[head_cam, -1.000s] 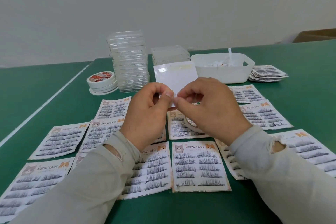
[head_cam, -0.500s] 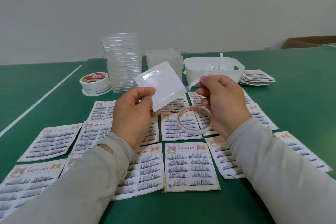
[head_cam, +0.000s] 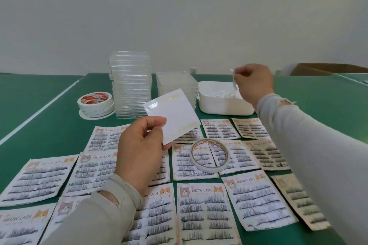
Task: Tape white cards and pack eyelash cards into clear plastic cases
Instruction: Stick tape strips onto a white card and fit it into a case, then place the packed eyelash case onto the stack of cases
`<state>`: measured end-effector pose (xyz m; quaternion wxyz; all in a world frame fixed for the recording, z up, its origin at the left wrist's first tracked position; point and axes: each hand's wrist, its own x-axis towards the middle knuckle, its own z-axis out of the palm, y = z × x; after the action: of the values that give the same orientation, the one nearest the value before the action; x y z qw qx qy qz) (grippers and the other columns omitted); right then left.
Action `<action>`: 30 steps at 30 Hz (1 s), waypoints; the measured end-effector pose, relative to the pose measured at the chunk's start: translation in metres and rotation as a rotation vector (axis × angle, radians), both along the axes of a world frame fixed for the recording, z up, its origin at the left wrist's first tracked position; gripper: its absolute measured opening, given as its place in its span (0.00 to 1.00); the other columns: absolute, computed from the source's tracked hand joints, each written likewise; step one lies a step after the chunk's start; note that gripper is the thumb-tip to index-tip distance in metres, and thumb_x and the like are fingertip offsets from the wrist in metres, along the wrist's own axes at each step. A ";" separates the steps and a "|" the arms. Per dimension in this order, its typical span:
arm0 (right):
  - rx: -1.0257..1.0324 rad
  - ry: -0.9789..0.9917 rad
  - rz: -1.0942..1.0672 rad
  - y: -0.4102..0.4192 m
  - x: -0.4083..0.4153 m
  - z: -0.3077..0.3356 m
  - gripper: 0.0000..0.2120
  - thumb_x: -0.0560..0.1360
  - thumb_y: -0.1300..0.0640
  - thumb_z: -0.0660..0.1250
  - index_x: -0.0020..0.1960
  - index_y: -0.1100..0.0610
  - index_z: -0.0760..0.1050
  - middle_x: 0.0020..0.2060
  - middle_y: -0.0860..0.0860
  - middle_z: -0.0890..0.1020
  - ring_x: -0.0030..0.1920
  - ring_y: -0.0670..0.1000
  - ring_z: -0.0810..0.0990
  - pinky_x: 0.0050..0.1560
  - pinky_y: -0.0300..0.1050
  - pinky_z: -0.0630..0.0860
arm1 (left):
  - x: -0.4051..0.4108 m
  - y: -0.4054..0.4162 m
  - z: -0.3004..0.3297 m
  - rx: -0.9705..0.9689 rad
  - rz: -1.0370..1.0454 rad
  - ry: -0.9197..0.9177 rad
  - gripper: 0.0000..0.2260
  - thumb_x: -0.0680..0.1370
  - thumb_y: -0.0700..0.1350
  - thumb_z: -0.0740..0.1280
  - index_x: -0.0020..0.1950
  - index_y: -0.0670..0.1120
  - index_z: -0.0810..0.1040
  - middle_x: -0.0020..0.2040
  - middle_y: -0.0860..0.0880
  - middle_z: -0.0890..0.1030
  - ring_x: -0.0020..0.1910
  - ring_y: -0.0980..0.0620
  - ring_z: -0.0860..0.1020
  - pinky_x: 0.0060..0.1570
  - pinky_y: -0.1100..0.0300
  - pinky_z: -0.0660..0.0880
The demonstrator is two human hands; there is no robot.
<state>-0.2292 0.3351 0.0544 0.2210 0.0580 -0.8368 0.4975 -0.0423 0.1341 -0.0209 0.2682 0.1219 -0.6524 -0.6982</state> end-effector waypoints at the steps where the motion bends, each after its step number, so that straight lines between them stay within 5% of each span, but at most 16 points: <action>1: 0.108 -0.038 -0.004 0.002 -0.011 -0.002 0.09 0.78 0.62 0.66 0.48 0.52 0.84 0.48 0.49 0.86 0.43 0.47 0.81 0.46 0.36 0.73 | 0.000 -0.001 0.000 -0.003 0.004 -0.002 0.14 0.81 0.34 0.65 0.46 0.52 0.83 0.53 0.51 0.84 0.49 0.46 0.84 0.35 0.67 0.79; 5: 0.168 -0.094 0.012 0.011 -0.013 -0.004 0.11 0.79 0.62 0.65 0.57 0.55 0.83 0.56 0.50 0.85 0.53 0.51 0.81 0.62 0.44 0.76 | 0.001 -0.001 0.000 0.006 0.005 -0.014 0.13 0.81 0.35 0.65 0.47 0.51 0.83 0.46 0.55 0.85 0.47 0.48 0.84 0.35 0.66 0.79; 9: -0.165 -0.085 0.116 0.009 0.047 -0.007 0.07 0.78 0.62 0.69 0.48 0.54 0.84 0.43 0.50 0.87 0.45 0.49 0.85 0.50 0.48 0.82 | 0.003 -0.001 0.005 0.054 -0.010 -0.048 0.11 0.82 0.35 0.64 0.49 0.48 0.82 0.44 0.60 0.85 0.48 0.50 0.84 0.40 0.60 0.82; 12: -0.350 -0.398 0.422 -0.013 0.108 -0.026 0.07 0.78 0.59 0.68 0.47 0.55 0.85 0.42 0.49 0.88 0.41 0.47 0.85 0.40 0.40 0.80 | 0.007 0.003 0.018 0.340 -0.189 -0.054 0.07 0.82 0.33 0.62 0.51 0.43 0.78 0.45 0.46 0.87 0.39 0.49 0.84 0.33 0.62 0.79; 16: -0.605 -0.848 0.790 -0.040 0.150 -0.043 0.11 0.81 0.58 0.64 0.50 0.58 0.85 0.43 0.53 0.86 0.41 0.49 0.83 0.52 0.50 0.83 | 0.013 0.020 0.033 0.619 -0.443 -0.101 0.04 0.81 0.34 0.63 0.50 0.41 0.74 0.36 0.43 0.83 0.30 0.53 0.80 0.31 0.62 0.79; 20: -0.913 -0.841 0.912 -0.031 0.147 -0.041 0.15 0.70 0.55 0.69 0.54 0.62 0.81 0.42 0.56 0.79 0.40 0.51 0.80 0.41 0.42 0.80 | 0.008 0.038 0.046 0.605 -0.529 -0.181 0.06 0.81 0.34 0.64 0.57 0.36 0.77 0.37 0.42 0.83 0.29 0.54 0.80 0.30 0.63 0.79; 22: -0.989 -0.818 0.935 -0.023 0.140 -0.046 0.19 0.70 0.53 0.70 0.57 0.62 0.80 0.42 0.56 0.77 0.42 0.51 0.78 0.47 0.43 0.76 | 0.003 0.043 0.054 0.566 -0.612 -0.201 0.07 0.78 0.35 0.67 0.55 0.36 0.78 0.38 0.43 0.84 0.31 0.54 0.81 0.31 0.63 0.80; 25: -1.155 -0.730 0.885 -0.014 0.129 -0.049 0.17 0.76 0.54 0.68 0.60 0.63 0.82 0.51 0.59 0.79 0.51 0.57 0.75 0.62 0.50 0.73 | -0.006 0.040 0.068 0.268 -0.697 -0.260 0.06 0.77 0.38 0.68 0.53 0.40 0.81 0.44 0.42 0.86 0.35 0.53 0.84 0.33 0.61 0.81; 27: -1.289 -0.642 0.690 -0.006 0.118 -0.049 0.12 0.78 0.55 0.68 0.55 0.61 0.84 0.48 0.56 0.85 0.45 0.52 0.83 0.49 0.45 0.83 | -0.022 0.026 0.078 -0.311 -0.431 -0.234 0.03 0.82 0.40 0.66 0.52 0.46 0.79 0.49 0.47 0.86 0.37 0.55 0.84 0.34 0.62 0.80; 30: -1.335 -0.591 0.407 0.007 0.107 -0.054 0.08 0.79 0.56 0.69 0.53 0.61 0.81 0.39 0.53 0.87 0.33 0.47 0.84 0.33 0.39 0.80 | -0.048 0.001 0.092 -1.194 0.086 -0.116 0.07 0.83 0.46 0.64 0.59 0.53 0.78 0.60 0.56 0.80 0.45 0.54 0.80 0.47 0.61 0.75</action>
<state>-0.1219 0.3420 0.0001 -0.1205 -0.0705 -0.3549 0.9244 -0.0904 0.1350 0.0709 0.2823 0.0143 -0.9398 -0.1920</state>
